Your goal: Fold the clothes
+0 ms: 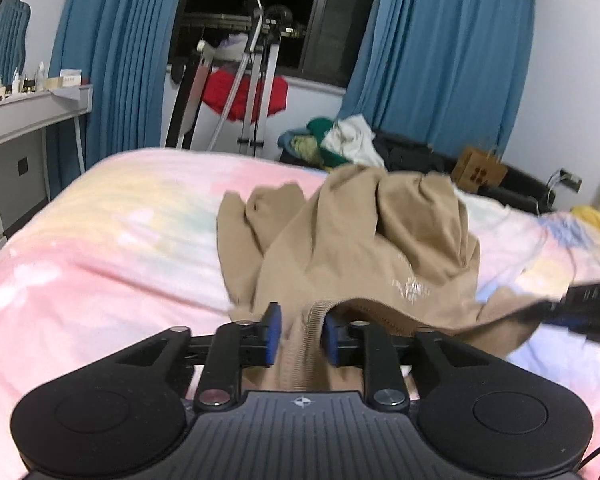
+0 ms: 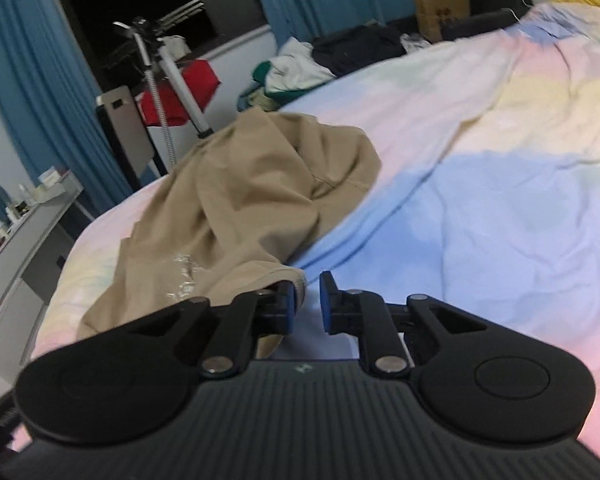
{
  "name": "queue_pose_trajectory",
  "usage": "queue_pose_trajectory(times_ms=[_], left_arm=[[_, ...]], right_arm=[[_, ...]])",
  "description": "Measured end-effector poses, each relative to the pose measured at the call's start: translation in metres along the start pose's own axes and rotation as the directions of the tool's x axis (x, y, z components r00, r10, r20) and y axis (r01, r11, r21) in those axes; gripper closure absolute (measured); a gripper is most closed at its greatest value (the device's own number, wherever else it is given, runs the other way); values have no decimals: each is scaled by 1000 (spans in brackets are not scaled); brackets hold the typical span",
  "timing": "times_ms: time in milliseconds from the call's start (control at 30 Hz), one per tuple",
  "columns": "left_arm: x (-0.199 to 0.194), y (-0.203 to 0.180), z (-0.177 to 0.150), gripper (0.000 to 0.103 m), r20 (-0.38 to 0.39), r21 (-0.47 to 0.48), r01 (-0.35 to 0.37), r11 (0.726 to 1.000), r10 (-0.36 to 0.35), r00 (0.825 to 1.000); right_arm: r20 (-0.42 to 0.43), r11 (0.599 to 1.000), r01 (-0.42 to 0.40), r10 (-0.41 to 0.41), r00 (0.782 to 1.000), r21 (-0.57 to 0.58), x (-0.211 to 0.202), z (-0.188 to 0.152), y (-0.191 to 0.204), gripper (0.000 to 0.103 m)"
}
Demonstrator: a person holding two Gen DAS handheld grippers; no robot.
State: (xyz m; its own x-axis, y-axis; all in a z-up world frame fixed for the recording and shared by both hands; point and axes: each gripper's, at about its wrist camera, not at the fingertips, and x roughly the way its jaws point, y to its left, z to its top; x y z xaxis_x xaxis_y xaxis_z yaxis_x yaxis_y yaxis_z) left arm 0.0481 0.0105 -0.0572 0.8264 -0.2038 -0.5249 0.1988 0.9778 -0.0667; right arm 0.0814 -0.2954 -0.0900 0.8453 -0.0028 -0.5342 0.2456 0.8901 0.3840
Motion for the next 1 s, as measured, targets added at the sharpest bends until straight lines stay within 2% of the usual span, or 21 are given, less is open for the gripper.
queue_pose_trajectory(times_ms=[33,67,233,367,433,533,633,733,767,833,867,1000], left_arm=[[2,-3,-4,55,-17,20,-18,1000,18,1000],[5,-6,-7,48,-34,41,-35,999,37,999],[16,-22,-26,47,-112,149,-117,982,134,985],[15,-28,-35,47,-124,199,-159,967,186,975],[13,-23,-33,45,-150,157,-172,972,196,969],[8,-6,-27,45,-181,20,-183,983,184,966],[0,7,-21,55,-153,-70,-216,974,204,967],[0,19,-17,65,-149,-147,-188,971,166,975],[2,20,-16,69,-163,-157,-180,971,154,974],[6,18,-17,71,-177,-143,-181,973,154,972],[7,15,-20,71,-179,-122,-183,975,160,971],[12,6,-22,72,-172,-80,-182,980,167,971]], right_arm=[[3,1000,-4,4,1000,-6,0,1,1,88],[3,1000,-6,6,1000,-7,-1,1,1,88],[30,1000,17,-16,999,-16,-10,-1,0,87],[14,998,57,-57,998,9,-4,-4,-6,86],[-27,996,90,-90,996,21,3,-6,-10,86],[-94,992,113,-108,990,48,13,-12,-16,86],[-134,990,115,-103,986,83,19,-16,-22,86],[-33,995,47,-45,998,87,5,-13,-17,86],[12,998,35,-36,999,53,-1,-11,-11,86],[54,999,46,-46,997,-5,-7,-13,-2,86],[41,998,59,-58,997,-17,-5,-16,0,86],[-107,993,99,-92,990,59,15,-24,-15,86]])
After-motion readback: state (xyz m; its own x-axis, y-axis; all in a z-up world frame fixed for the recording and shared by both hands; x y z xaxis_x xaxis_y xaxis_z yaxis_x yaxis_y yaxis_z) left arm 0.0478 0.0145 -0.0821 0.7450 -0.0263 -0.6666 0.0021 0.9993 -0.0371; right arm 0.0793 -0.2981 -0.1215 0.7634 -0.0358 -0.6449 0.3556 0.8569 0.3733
